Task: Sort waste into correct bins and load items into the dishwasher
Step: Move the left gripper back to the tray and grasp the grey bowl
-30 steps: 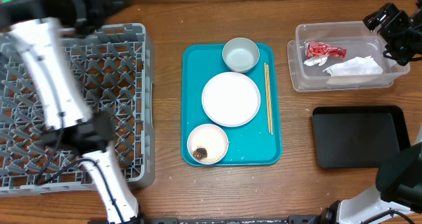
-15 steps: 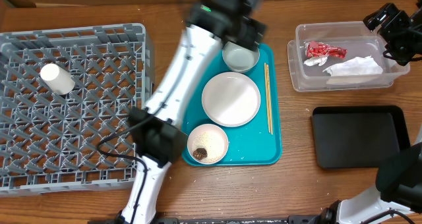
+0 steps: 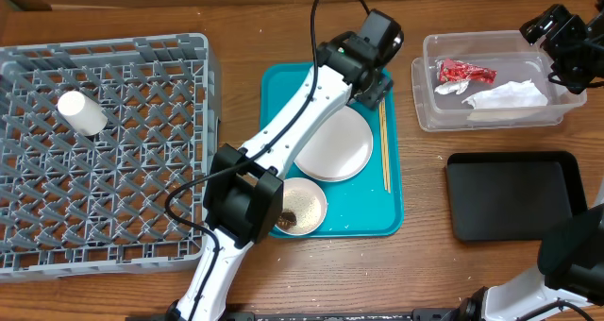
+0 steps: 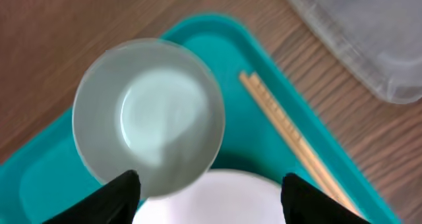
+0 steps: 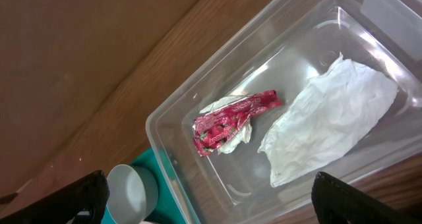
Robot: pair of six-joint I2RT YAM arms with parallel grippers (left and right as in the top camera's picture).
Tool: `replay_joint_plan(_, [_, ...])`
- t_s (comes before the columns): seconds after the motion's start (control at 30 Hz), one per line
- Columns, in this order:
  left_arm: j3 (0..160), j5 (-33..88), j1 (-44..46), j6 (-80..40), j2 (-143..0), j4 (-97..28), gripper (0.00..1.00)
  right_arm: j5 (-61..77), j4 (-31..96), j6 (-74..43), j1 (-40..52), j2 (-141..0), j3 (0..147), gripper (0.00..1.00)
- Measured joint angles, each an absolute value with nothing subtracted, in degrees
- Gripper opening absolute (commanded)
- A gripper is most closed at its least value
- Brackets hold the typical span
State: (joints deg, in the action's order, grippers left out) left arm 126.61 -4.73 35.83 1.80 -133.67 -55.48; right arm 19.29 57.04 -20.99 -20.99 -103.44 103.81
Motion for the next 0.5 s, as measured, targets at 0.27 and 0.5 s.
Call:
replay_joint_plan(0.27, [128.3, -0.6, 33.7, 2.2, -133.7, -59.9, 0.66, 19.3, 57.1, -20.9, -21.0, -103.4, 103.8, 1.00])
replay_joint_plan(0.5, [126.9, 1.3, 33.3, 3.2, -133.7, -49.7, 0.66, 19.3, 57.1, -21.0, -21.0, -103.4, 103.8, 1.00])
